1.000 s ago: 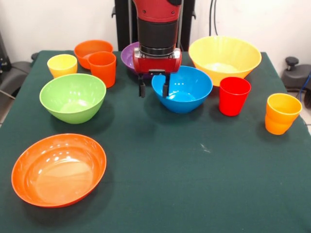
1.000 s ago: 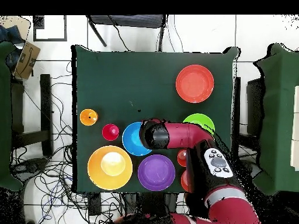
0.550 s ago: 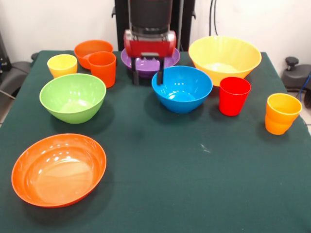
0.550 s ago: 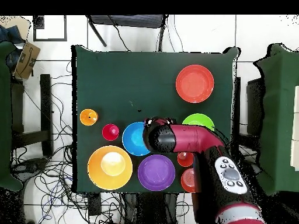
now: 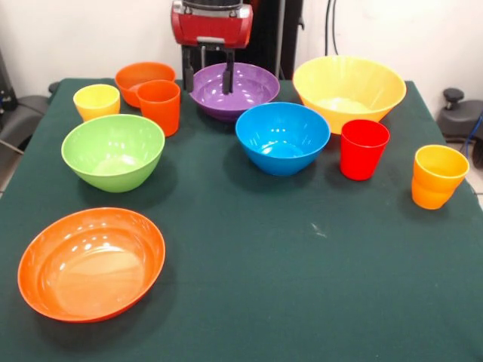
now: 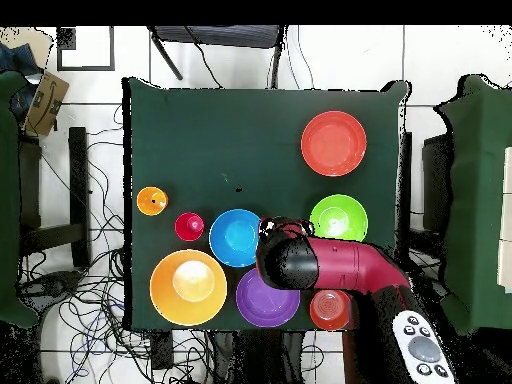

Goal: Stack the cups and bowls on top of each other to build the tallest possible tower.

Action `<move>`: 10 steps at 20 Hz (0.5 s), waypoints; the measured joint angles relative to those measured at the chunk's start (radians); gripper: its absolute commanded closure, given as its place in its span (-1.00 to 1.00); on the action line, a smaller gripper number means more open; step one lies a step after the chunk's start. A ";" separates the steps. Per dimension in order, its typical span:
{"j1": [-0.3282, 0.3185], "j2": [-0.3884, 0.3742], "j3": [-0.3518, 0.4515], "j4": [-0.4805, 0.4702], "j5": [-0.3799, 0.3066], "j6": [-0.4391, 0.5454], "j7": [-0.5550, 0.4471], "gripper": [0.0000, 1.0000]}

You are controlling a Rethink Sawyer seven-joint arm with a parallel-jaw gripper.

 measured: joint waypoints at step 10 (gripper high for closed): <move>-0.006 0.008 0.000 0.030 0.000 0.000 0.000 -1.00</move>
